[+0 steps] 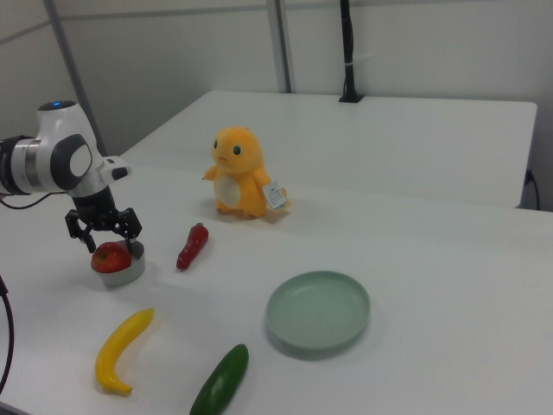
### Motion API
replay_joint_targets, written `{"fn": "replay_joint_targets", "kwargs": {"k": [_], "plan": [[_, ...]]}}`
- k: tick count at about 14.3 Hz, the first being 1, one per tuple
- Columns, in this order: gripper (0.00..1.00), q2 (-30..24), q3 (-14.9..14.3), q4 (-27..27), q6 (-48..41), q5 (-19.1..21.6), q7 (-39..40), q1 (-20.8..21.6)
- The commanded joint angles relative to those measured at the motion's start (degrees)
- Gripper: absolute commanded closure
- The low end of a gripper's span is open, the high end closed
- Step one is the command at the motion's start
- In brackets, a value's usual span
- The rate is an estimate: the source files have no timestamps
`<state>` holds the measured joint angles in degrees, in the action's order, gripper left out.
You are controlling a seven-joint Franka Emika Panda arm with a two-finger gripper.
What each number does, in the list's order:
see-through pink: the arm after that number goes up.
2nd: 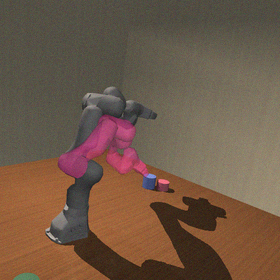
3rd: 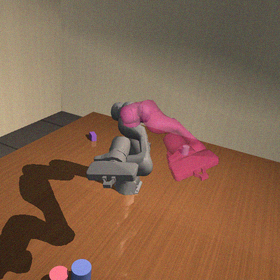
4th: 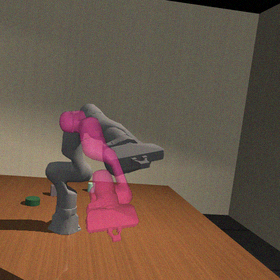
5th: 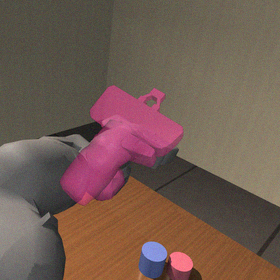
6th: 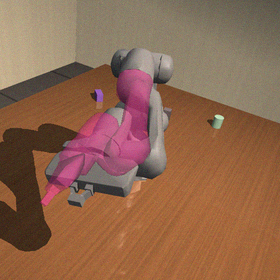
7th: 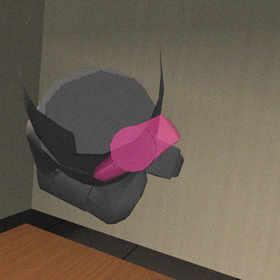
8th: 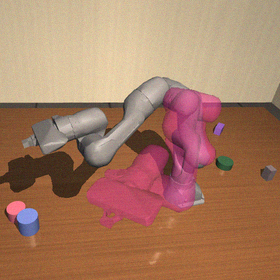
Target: Put the red apple in the bowl
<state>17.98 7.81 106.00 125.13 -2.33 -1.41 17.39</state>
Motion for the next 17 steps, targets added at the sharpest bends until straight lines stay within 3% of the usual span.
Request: {"fn": "replay_joint_targets", "kwargs": {"k": [1,10,14,17], "plan": [[0.00,-3.29,0.01,0.97,-0.67,-0.74,-1.14,-0.33],[0.00,-17.09,-1.21,-2.99,-13.85,1.27,-1.31,-6.83],[0.00,-18.51,-5.42,-12.64,-28.77,1.54,-3.59,-8.77],[0.00,-19.73,-7.63,-15.03,-32.76,2.24,-5.52,-9.47]]}}
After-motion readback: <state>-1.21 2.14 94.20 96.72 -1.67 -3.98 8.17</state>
